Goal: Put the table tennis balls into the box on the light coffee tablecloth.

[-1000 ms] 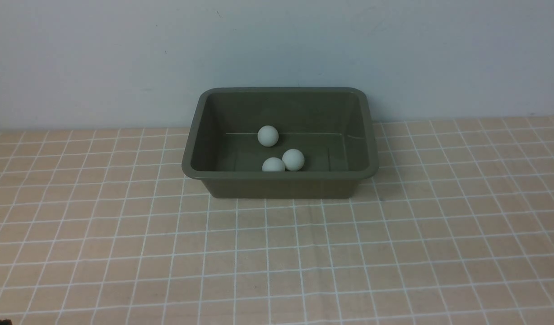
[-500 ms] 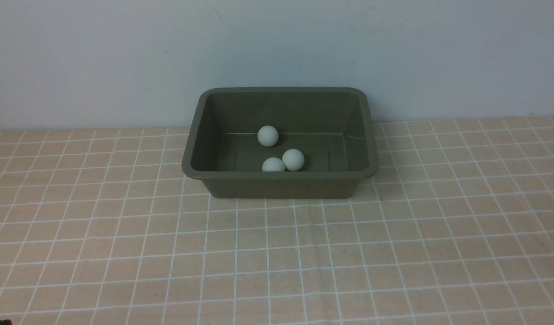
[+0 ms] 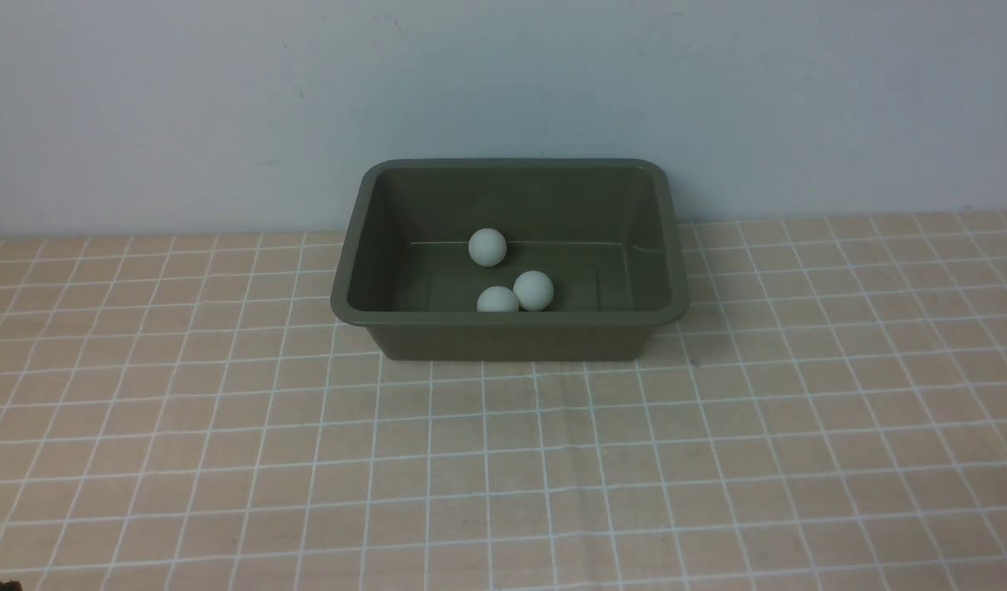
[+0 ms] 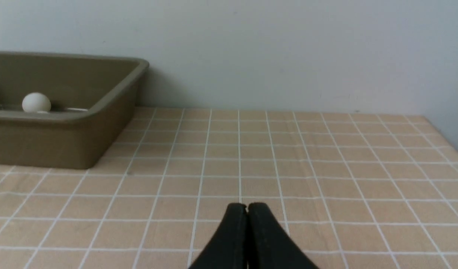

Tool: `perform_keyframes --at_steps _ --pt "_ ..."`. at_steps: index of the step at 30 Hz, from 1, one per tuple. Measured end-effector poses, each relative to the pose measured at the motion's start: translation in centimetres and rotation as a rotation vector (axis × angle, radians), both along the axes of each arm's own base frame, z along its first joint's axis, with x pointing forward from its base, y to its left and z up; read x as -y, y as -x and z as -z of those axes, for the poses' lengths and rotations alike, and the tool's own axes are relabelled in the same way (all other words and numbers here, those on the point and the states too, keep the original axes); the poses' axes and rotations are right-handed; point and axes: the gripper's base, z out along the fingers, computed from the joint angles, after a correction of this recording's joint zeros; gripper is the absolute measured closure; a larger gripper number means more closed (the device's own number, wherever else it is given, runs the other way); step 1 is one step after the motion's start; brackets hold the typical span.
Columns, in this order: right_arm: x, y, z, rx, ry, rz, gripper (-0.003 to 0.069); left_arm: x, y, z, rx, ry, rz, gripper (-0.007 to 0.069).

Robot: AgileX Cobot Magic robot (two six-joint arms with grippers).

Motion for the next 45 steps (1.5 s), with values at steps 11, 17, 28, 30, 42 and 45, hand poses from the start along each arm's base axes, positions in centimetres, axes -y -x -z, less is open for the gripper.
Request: perform_keyframes --at_steps 11,17,28,30,42,45 --pt "-0.03 0.01 0.27 -0.02 -0.002 -0.003 0.0678 0.0 0.0 0.0 0.0 0.001 0.0 0.0693" --pt "-0.03 0.01 0.27 -0.02 0.004 -0.003 0.0678 0.0 0.0 0.0 0.0 0.001 0.0 0.0693" --pt "-0.02 0.01 0.27 -0.02 0.004 -0.003 0.0678 0.0 0.0 0.0 0.0 0.001 0.0 0.0693" --pt "-0.02 0.01 0.27 -0.02 0.004 -0.003 0.0678 0.0 0.0 0.0 0.0 0.001 0.0 0.0693" --pt "-0.02 0.01 0.28 -0.02 0.005 -0.003 0.0678 0.0 0.0 0.0 0.0 0.001 0.0 0.0693" --pt "-0.02 0.01 0.28 -0.02 0.005 -0.003 0.0678 0.0 0.0 0.0 0.0 0.001 0.0 0.0693"
